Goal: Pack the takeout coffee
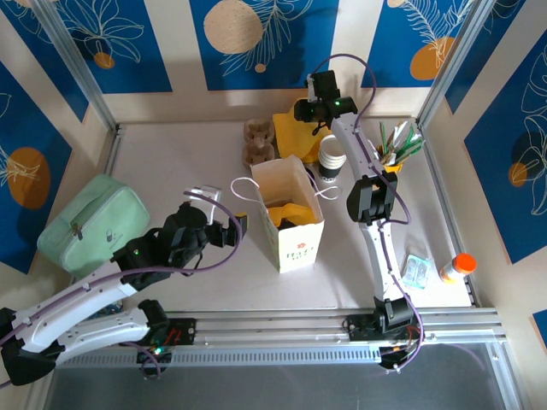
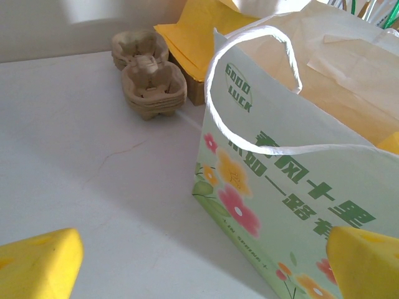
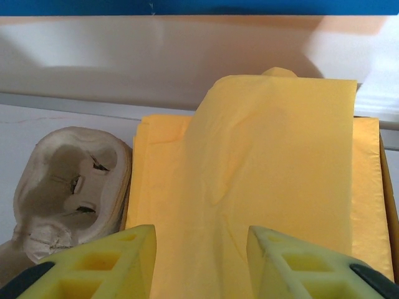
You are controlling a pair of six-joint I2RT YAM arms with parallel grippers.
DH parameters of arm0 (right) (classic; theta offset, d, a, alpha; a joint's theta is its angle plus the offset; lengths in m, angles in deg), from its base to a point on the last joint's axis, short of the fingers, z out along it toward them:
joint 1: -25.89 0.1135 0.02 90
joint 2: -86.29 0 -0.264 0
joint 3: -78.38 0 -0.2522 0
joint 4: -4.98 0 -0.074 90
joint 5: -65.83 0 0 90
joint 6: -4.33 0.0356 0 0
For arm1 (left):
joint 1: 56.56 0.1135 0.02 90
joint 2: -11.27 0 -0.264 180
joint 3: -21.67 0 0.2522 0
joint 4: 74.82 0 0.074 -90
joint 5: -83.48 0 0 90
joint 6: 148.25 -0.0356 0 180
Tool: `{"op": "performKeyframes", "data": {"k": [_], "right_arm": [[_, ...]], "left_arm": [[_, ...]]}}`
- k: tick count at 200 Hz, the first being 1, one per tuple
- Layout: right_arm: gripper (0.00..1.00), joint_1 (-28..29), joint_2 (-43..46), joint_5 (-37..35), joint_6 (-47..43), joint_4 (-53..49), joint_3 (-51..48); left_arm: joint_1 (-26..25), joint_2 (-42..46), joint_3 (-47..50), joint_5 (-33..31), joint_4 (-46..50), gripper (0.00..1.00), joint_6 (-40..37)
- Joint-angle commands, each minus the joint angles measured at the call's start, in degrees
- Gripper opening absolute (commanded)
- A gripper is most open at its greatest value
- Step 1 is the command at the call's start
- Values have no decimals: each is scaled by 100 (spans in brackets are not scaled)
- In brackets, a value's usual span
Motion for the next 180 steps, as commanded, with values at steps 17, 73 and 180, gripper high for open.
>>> {"op": "performKeyframes", "data": {"k": [17,73,180], "right_arm": [[42,4,-6,-59,-42,-95,24],[31,4,-132,-16,-15,-80,-3],[18,7,-229,-68,-68,-62,-83]], "left_arm": [[47,30,10,-26,-31,100,88],[47,23,28,-30,-29,100,105],[47,-5,32,-17,-42,100,114]]}}
